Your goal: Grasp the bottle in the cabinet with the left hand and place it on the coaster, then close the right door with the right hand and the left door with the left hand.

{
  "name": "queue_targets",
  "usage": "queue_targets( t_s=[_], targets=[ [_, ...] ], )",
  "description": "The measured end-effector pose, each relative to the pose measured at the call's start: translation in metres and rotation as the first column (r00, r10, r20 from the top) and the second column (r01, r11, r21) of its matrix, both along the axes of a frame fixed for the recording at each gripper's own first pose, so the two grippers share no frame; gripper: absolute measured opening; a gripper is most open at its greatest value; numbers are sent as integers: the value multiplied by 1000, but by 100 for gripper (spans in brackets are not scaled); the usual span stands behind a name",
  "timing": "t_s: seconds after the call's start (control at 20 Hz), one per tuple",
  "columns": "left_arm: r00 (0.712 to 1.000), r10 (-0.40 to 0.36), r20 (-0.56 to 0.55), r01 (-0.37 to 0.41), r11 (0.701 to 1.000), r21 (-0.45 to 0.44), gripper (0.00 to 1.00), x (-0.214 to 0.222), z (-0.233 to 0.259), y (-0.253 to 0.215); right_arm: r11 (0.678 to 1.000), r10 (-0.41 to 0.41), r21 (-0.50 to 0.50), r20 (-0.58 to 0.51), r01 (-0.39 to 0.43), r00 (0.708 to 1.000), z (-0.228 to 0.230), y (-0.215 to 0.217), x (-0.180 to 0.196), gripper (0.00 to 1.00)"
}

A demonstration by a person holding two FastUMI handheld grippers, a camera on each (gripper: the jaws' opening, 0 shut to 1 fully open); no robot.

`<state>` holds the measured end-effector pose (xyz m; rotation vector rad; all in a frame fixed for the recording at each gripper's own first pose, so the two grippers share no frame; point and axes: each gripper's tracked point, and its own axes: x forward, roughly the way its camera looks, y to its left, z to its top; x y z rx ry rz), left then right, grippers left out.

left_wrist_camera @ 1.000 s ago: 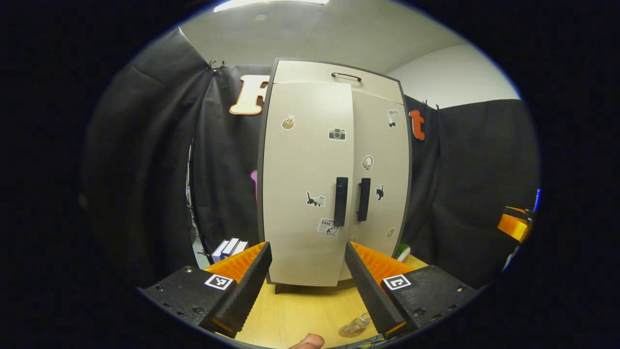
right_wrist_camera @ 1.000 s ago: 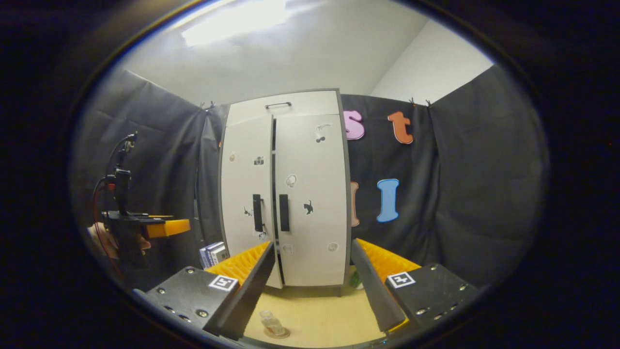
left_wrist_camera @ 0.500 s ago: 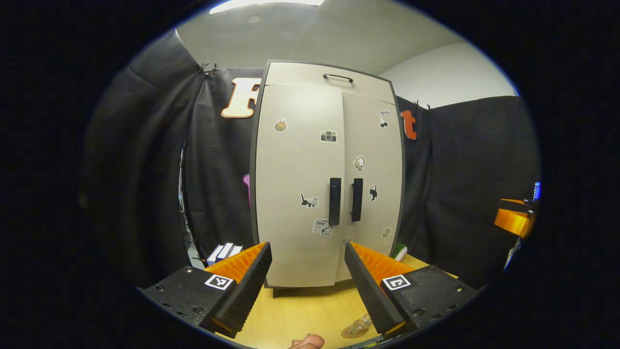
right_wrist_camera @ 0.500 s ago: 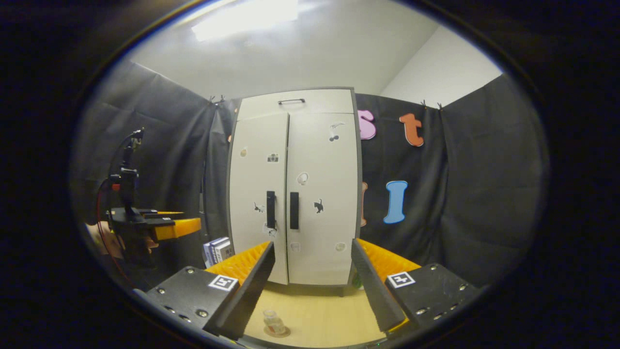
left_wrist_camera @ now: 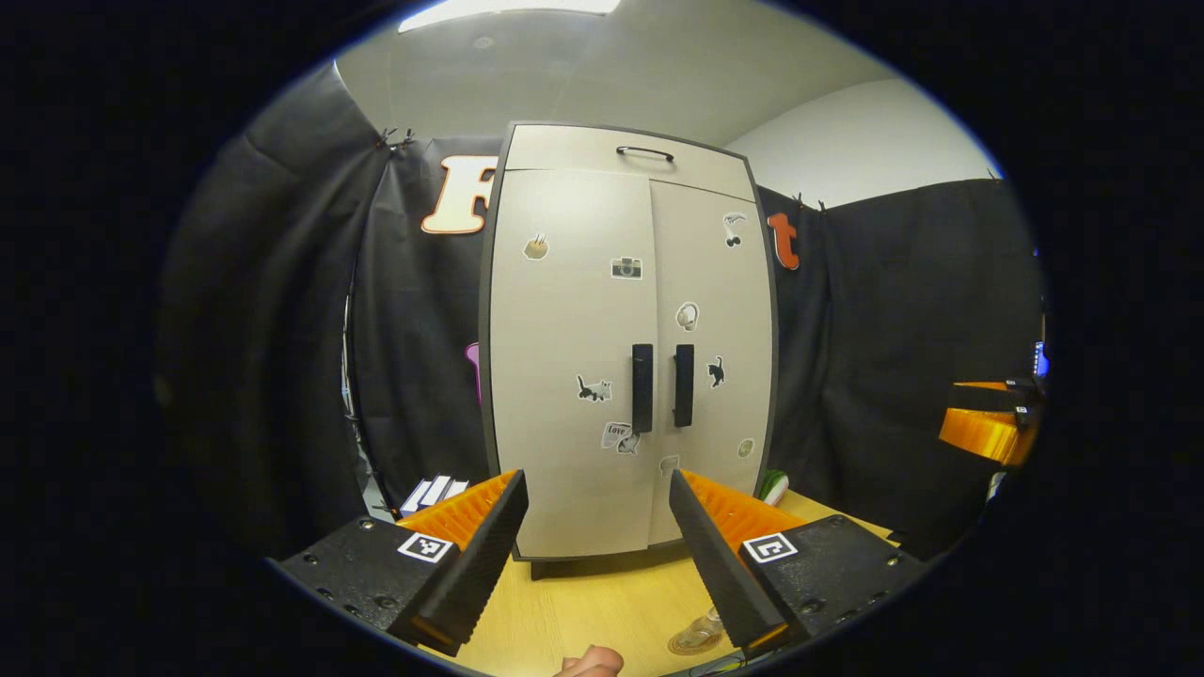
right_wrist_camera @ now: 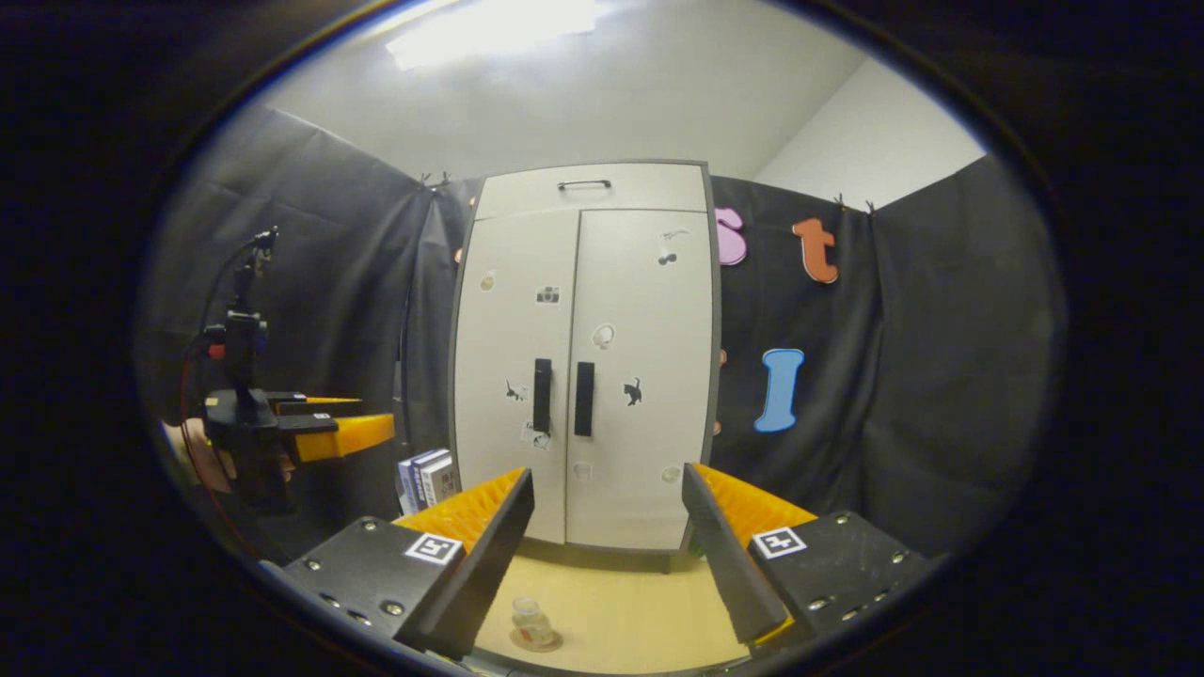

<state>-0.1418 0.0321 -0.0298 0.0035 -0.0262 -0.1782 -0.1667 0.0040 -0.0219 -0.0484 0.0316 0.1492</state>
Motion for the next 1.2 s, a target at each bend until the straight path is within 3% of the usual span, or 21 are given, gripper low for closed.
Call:
queue_targets(
  t_s=[0.4,0.45,1.2],
  targets=[
    [1000,-5,-3,5,1000,-4,96,3,-2,-3,1000,22,1,14,-22,1000,0,14,6,94],
    [1000,-5,-6,5,1000,-4,96,4,-4,-4,1000,26,0,10,-26,1000,-2,15,6,97],
    [999,-46,-1,46,999,-20,96,16,0,-25,1000,0,5,57,-1,998,11,9,5,96]
  ],
)
